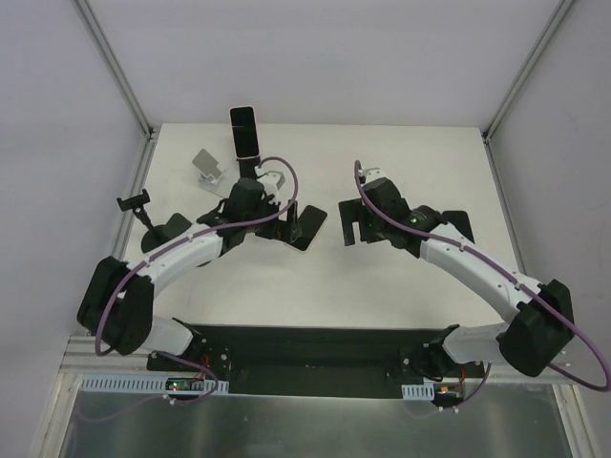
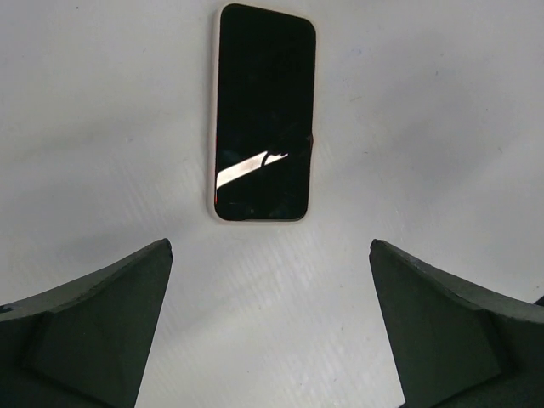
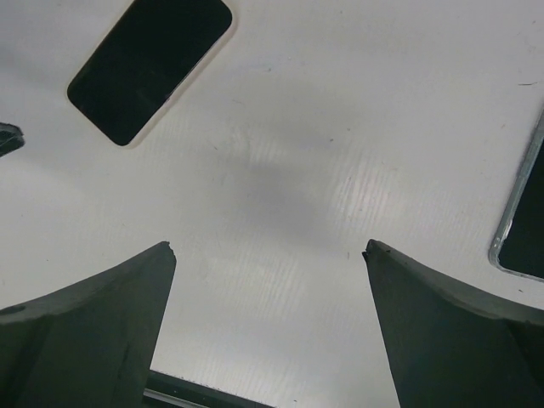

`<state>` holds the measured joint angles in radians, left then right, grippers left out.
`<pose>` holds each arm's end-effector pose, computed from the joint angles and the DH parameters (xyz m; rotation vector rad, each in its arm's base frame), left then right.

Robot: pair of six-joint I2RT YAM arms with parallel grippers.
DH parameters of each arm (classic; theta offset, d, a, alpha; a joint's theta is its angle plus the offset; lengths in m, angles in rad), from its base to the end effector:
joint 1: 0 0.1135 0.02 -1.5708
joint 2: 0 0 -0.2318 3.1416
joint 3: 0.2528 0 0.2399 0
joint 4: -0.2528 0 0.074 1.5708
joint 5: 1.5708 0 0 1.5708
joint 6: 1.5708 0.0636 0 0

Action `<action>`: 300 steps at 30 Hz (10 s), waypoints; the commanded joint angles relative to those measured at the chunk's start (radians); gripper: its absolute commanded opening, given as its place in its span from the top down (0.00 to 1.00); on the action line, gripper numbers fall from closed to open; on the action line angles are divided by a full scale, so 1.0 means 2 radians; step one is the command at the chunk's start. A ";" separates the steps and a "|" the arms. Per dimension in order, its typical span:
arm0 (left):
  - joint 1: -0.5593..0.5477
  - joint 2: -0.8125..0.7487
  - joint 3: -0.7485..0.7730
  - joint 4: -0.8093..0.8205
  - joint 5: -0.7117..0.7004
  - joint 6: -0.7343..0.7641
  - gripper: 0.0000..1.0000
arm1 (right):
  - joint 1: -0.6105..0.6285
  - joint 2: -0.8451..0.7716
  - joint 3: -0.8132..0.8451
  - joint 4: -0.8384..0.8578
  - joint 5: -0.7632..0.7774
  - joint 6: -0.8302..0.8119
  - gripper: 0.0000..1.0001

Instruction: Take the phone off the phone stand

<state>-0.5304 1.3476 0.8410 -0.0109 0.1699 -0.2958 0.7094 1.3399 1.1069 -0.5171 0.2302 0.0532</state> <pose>0.2703 -0.1710 0.2117 0.3573 2.1227 -0.6695 0.2418 0.1885 0.2512 -0.6308 2.2116 0.1254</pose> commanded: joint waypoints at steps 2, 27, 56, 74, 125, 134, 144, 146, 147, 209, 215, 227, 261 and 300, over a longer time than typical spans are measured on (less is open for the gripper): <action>-0.018 0.089 0.076 -0.033 0.029 0.067 0.01 | -0.018 -0.050 -0.026 -0.016 0.006 0.006 0.04; -0.067 0.338 0.248 -0.182 -0.069 0.126 0.08 | -0.089 -0.138 -0.082 -0.026 -0.005 -0.001 0.04; -0.108 0.193 0.159 -0.208 -0.039 0.265 0.80 | -0.092 -0.153 -0.091 0.022 -0.150 -0.083 0.04; -0.108 0.097 0.073 -0.163 0.030 0.348 0.90 | -0.108 -0.096 -0.114 0.045 -0.268 -0.108 0.04; 0.036 -0.252 -0.070 -0.065 -0.021 0.231 0.01 | 0.014 0.041 0.029 -0.066 -0.259 -0.389 0.04; 0.040 -0.495 -0.181 -0.051 -0.280 0.162 0.01 | 0.103 0.207 0.182 -0.176 -0.198 -0.487 0.04; 0.040 -0.506 -0.200 -0.015 -0.372 0.202 0.01 | 0.157 0.308 0.249 -0.201 -0.158 -0.511 0.04; 0.040 -0.503 -0.200 -0.014 -0.376 0.202 0.01 | 0.165 0.325 0.253 -0.198 -0.150 -0.512 0.04; 0.040 -0.504 -0.200 -0.014 -0.376 0.202 0.01 | 0.167 0.330 0.258 -0.196 -0.148 -0.513 0.04; 0.040 -0.496 -0.203 -0.008 -0.343 0.203 0.01 | -0.105 0.315 0.169 -0.146 -0.001 -0.094 0.71; 0.040 -0.496 -0.203 -0.008 -0.341 0.203 0.01 | -0.180 0.308 0.173 -0.126 -0.025 -0.069 0.70; 0.040 -0.494 -0.202 -0.008 -0.335 0.205 0.01 | -0.226 0.296 0.128 -0.113 -0.012 -0.053 0.64; 0.040 -0.474 -0.200 -0.008 -0.315 0.205 0.01 | -0.247 0.289 0.130 -0.070 -0.047 -0.070 0.32; 0.040 -0.443 -0.192 -0.009 -0.279 0.179 0.01 | -0.197 0.197 0.077 0.029 -0.238 -0.048 0.10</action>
<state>-0.4541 0.4595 0.4294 -0.0639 -0.4145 0.0837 0.2867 1.7180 1.2633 -0.5301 -0.1246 -0.1074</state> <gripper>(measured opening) 0.992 0.902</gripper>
